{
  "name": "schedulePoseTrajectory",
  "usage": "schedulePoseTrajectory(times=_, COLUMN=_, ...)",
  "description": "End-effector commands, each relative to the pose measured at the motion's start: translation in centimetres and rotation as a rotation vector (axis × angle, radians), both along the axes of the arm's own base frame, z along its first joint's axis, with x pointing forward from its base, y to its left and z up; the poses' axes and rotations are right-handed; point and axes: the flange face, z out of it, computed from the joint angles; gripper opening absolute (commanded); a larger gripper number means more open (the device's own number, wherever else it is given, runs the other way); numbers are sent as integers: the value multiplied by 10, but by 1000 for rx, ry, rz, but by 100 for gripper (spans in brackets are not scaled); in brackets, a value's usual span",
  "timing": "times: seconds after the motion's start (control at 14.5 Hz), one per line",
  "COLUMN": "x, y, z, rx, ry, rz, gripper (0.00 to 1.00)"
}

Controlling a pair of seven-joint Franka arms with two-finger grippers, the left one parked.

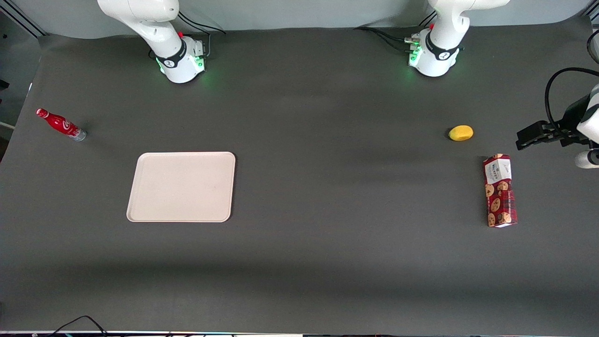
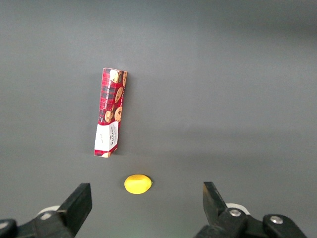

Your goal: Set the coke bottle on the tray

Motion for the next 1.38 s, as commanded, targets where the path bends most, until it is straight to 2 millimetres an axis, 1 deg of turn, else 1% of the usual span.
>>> schedulePoseTrajectory(times=0.0, x=6, y=-17, z=-29, rx=-13, ry=12, rz=-27, gripper=100)
schedulePoseTrajectory(times=0.21, x=7, y=-46, z=-104, rx=-4, ry=-53, rz=-34, gripper=100)
schedulePoseTrajectory(times=0.28, x=7, y=-54, z=-136, rx=-2, ry=-81, rz=-40, gripper=100)
schedulePoseTrajectory(times=0.34, x=8, y=-56, z=-162, rx=-3, ry=-104, rz=-43, gripper=100)
schedulePoseTrajectory(times=0.41, x=6, y=-58, z=-193, rx=5, ry=-118, rz=-53, gripper=100)
schedulePoseTrajectory(times=0.55, x=-1, y=-56, z=-246, rx=17, ry=-152, rz=-71, gripper=100)
schedulePoseTrajectory(times=0.62, x=-1, y=-55, z=-268, rx=18, ry=-130, rz=-46, gripper=100)
schedulePoseTrajectory(times=0.69, x=-5, y=-62, z=-285, rx=9, ry=-105, rz=-16, gripper=100)
schedulePoseTrajectory(times=0.76, x=-10, y=-69, z=-296, rx=13, ry=-95, rz=-12, gripper=100)
schedulePoseTrajectory(times=1.03, x=3, y=-68, z=-327, rx=57, ry=-42, rz=-30, gripper=100)
schedulePoseTrajectory(times=1.31, x=16, y=-72, z=-345, rx=21, ry=12, rz=-22, gripper=100)
